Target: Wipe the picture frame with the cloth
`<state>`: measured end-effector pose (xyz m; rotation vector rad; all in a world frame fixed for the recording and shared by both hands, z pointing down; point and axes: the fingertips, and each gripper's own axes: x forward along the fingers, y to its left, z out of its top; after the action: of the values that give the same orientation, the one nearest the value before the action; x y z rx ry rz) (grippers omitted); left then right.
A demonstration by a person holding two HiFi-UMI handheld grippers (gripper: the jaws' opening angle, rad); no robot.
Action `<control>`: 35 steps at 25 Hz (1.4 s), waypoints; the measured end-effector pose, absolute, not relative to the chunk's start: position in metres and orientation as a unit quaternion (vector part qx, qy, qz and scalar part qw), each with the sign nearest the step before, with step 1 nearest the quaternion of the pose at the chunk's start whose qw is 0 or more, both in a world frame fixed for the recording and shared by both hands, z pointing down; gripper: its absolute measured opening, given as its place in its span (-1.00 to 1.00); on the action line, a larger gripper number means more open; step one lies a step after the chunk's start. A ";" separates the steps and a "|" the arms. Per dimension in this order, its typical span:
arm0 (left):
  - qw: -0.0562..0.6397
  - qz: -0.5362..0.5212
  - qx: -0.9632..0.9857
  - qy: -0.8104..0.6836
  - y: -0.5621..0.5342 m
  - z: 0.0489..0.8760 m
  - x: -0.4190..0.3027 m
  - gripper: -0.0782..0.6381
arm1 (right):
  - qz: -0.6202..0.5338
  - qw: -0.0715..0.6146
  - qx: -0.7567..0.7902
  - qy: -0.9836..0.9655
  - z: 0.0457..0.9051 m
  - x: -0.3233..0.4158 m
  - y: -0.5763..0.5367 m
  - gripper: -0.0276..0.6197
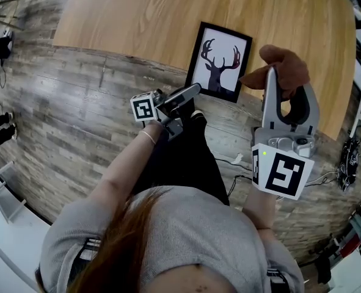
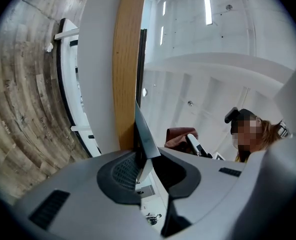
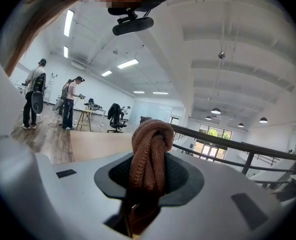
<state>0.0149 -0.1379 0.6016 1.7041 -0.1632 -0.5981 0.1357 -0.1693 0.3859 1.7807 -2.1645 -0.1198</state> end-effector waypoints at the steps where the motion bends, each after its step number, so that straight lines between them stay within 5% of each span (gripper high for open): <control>1: 0.619 -0.261 0.738 -0.066 -0.139 0.600 0.015 -0.58 | -0.043 0.169 0.624 -0.762 0.387 0.134 -0.168 -0.50; 10: 0.584 -0.221 0.776 -0.091 -0.147 0.597 0.010 -0.57 | -0.039 0.164 0.626 -0.762 0.381 0.128 -0.166 -0.50; 18: 0.560 -0.221 0.795 -0.075 -0.145 0.583 0.008 -0.17 | -0.039 0.162 0.627 -0.761 0.378 0.135 -0.167 -0.50; 29: 0.591 -0.210 0.776 -0.073 -0.129 0.596 -0.013 -0.16 | -0.038 0.159 0.621 -0.766 0.378 0.127 -0.163 -0.50; 35: 0.497 -0.203 0.838 -0.099 -0.117 0.532 -0.034 -0.16 | -0.035 0.135 0.613 -0.778 0.367 0.121 -0.149 -0.50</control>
<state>-0.0339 -0.1171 0.5319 2.0290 -0.2405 -0.4906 0.1211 -0.1489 0.3674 1.7760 -2.2535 -0.1018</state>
